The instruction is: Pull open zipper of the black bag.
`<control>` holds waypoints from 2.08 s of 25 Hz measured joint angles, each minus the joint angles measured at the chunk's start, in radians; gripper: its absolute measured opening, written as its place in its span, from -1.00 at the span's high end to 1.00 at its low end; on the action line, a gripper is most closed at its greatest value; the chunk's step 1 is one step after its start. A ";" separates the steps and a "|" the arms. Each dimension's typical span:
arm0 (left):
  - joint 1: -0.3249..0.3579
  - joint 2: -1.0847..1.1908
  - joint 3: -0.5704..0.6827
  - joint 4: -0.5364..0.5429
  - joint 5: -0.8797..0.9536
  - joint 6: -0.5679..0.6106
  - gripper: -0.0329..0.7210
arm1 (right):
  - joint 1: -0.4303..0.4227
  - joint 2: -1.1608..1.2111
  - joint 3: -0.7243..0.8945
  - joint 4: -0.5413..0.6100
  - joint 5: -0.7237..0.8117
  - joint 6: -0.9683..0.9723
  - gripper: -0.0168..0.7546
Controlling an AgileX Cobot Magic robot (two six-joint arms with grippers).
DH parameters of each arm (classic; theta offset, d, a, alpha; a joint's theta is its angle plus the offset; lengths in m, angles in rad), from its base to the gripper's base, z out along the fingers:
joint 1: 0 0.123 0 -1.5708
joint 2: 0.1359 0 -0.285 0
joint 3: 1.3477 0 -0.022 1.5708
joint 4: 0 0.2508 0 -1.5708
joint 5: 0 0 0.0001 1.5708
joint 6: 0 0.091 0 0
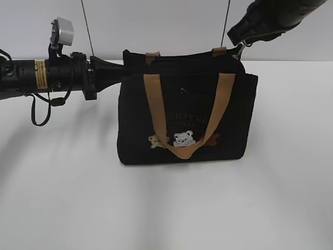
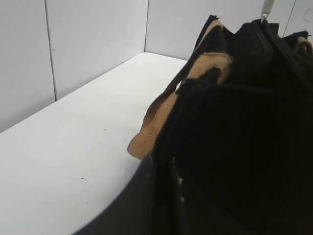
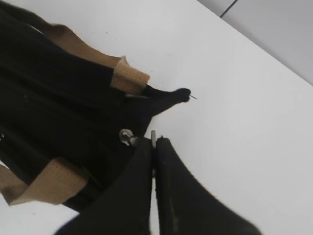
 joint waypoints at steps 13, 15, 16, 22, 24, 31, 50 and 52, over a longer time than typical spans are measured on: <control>0.000 0.000 0.000 0.002 0.000 0.000 0.87 | 0.000 0.000 0.000 0.123 -0.049 0.000 0.55; 0.000 0.000 0.000 0.000 0.000 0.000 0.85 | 0.000 0.000 0.000 0.126 -0.049 0.000 0.26; 0.000 0.000 0.000 -0.002 0.000 0.000 0.83 | 0.000 0.000 0.000 0.127 -0.049 0.000 0.09; 0.000 -0.015 0.000 -0.040 0.000 -0.001 0.19 | 0.000 -0.001 0.000 0.127 -0.050 0.000 -0.39; -0.001 -0.040 0.000 -0.044 0.000 -0.008 0.01 | 0.000 -0.005 0.000 0.127 -0.050 0.000 -0.41; -0.002 -0.161 0.000 0.068 0.079 -0.131 -0.13 | 0.000 -0.061 0.000 0.126 -0.050 -0.007 -0.43; -0.002 -0.419 0.072 0.397 1.273 -0.859 -0.12 | 0.000 -0.205 0.000 0.126 0.066 -0.063 -0.43; -0.002 -0.419 0.092 0.295 1.317 -0.838 -0.12 | 0.000 -0.212 0.000 0.126 0.084 -0.067 -0.43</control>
